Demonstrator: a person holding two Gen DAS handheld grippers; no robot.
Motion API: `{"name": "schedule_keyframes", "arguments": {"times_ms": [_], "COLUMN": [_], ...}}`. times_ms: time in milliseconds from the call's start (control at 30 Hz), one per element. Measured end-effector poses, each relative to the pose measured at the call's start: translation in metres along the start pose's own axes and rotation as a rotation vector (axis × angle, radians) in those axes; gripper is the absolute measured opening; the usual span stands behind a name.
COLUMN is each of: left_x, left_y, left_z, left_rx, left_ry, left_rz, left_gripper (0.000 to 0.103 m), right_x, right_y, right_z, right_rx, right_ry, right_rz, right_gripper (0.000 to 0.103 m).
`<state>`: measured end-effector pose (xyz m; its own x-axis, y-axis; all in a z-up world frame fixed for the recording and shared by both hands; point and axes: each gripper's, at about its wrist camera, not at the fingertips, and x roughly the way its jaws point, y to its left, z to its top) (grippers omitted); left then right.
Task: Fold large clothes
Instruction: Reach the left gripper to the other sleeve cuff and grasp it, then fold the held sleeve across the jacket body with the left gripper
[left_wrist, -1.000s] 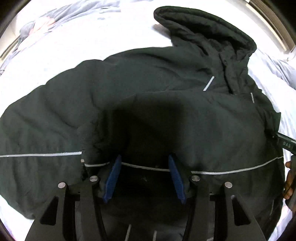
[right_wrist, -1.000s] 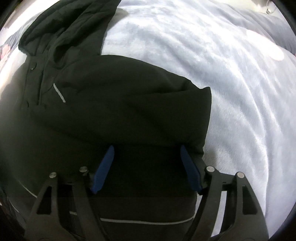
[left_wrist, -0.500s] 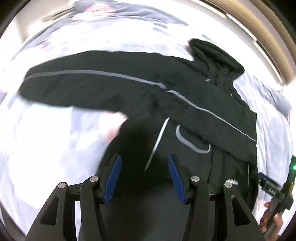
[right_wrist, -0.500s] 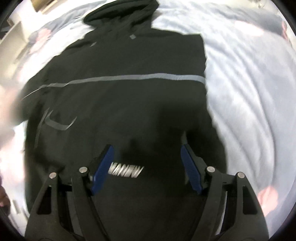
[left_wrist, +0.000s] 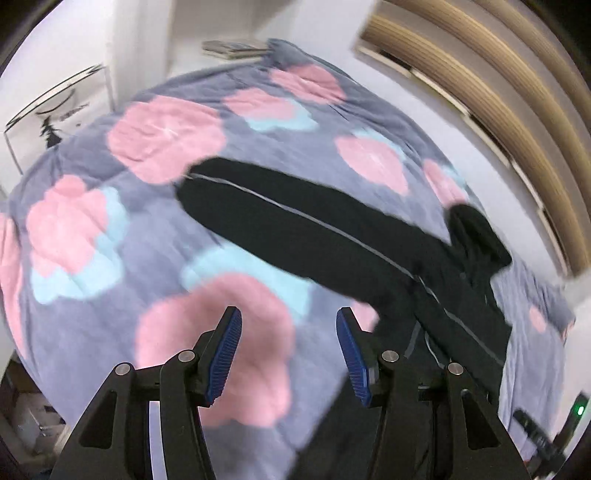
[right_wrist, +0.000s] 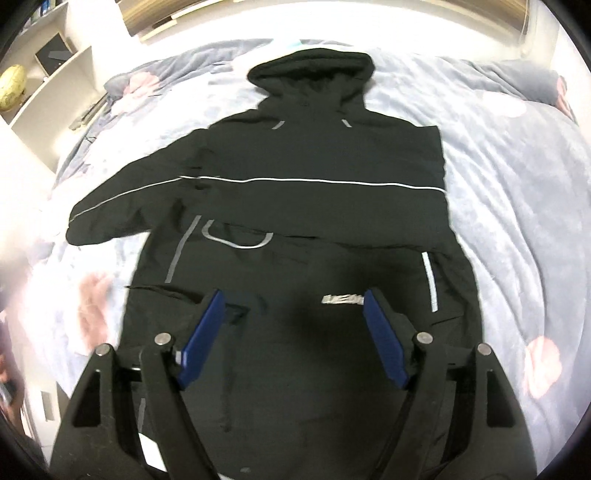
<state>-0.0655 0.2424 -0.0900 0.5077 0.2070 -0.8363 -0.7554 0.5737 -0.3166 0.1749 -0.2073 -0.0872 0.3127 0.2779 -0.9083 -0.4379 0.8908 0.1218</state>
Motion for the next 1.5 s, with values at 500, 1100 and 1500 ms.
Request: {"name": "schedule_keyframes", "arguments": {"times_ms": [500,1100,1500], "left_x": [0.152,0.275,0.153], "left_y": [0.166,0.190,0.111], "left_z": [0.125,0.150,0.159], "left_rx": [-0.254,-0.311,-0.010], "left_ry": [0.110,0.159,-0.076], "left_rz": [-0.092,-0.121,-0.150], "left_gripper": [0.057,0.049,0.025], "right_x": [0.047,0.112,0.114], "right_y": [0.096,0.137,0.146], "right_z": [0.005,0.033,0.041], "right_rx": [-0.019,-0.061,-0.114], "right_ry": [0.108,0.228,0.207], "right_rz": [-0.119,-0.140,-0.086], "right_gripper": [0.078,0.078,0.078]}}
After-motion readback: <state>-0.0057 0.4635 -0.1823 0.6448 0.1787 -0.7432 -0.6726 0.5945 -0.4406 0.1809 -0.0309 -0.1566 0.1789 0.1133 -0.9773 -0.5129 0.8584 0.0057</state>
